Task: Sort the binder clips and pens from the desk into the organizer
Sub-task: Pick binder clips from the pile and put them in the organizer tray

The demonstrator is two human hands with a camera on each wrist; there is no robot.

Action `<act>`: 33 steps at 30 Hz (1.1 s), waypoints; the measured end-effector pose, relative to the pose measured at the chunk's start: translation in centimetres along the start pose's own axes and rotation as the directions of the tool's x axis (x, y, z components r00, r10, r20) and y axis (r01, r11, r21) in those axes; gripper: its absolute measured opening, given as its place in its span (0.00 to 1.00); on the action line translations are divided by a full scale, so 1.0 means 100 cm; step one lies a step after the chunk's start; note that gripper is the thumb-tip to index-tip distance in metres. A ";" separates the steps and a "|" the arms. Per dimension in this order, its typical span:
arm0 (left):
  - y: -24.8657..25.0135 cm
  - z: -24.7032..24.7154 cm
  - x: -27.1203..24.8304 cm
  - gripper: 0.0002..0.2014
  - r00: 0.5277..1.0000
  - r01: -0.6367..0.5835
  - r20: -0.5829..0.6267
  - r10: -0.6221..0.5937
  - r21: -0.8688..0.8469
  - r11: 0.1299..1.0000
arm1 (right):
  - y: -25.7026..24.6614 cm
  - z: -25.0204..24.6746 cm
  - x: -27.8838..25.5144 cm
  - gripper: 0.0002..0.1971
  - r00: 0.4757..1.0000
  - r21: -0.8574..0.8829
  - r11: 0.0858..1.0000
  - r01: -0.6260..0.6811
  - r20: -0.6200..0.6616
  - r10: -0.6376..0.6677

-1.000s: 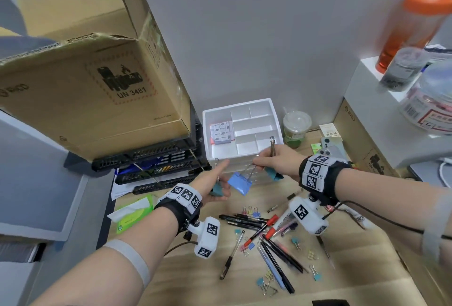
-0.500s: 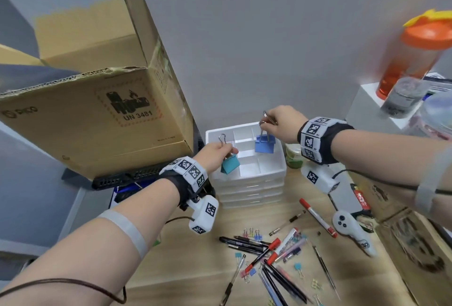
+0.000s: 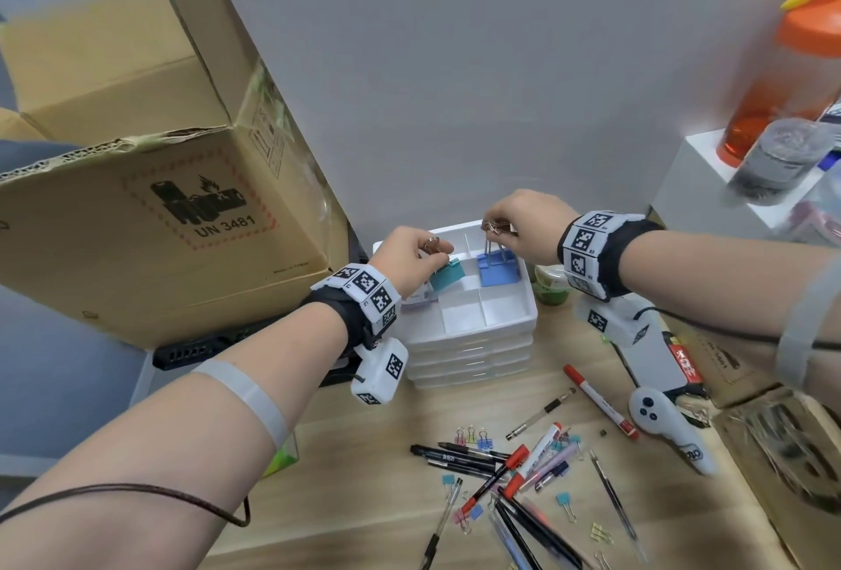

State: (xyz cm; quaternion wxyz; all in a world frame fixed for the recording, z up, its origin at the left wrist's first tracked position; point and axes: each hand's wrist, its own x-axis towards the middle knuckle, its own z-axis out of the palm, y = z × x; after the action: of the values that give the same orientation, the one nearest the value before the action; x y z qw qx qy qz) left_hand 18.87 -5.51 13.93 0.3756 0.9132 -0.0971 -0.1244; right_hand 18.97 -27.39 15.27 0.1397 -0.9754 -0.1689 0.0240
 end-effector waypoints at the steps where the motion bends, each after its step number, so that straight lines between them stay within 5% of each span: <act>1: 0.001 0.001 0.002 0.08 1.000 -0.007 0.012 0.006 0.021 1.000 | 0.002 0.001 0.000 0.09 1.000 -0.006 1.000 0.012 -0.008 -0.012; 10: 0.009 0.015 0.014 0.05 0.996 -0.042 0.076 0.036 0.077 0.996 | 0.008 0.015 -0.002 0.13 0.993 -0.047 0.994 0.096 -0.072 -0.099; 19: -0.008 0.026 0.012 0.07 0.991 -0.004 0.131 -0.021 0.181 0.983 | 0.016 0.029 -0.011 0.18 0.999 -0.016 0.999 -0.034 -0.019 0.034; 27: -0.006 0.022 0.013 0.04 0.999 -0.041 -0.012 0.045 0.225 0.973 | -0.002 0.018 -0.004 0.11 0.931 0.362 0.932 -0.007 -0.337 0.138; 33: -0.009 0.024 0.015 0.05 0.998 -0.060 -0.007 0.064 0.233 0.971 | -0.029 0.009 0.001 0.26 0.957 0.676 0.730 -0.103 -0.131 0.257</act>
State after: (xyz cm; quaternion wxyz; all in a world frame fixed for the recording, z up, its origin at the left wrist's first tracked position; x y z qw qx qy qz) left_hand 19.69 -6.93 11.42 0.2705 0.9483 -0.1369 -0.0939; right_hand 17.99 -24.47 15.20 0.4906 -0.8705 -0.0373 -0.0101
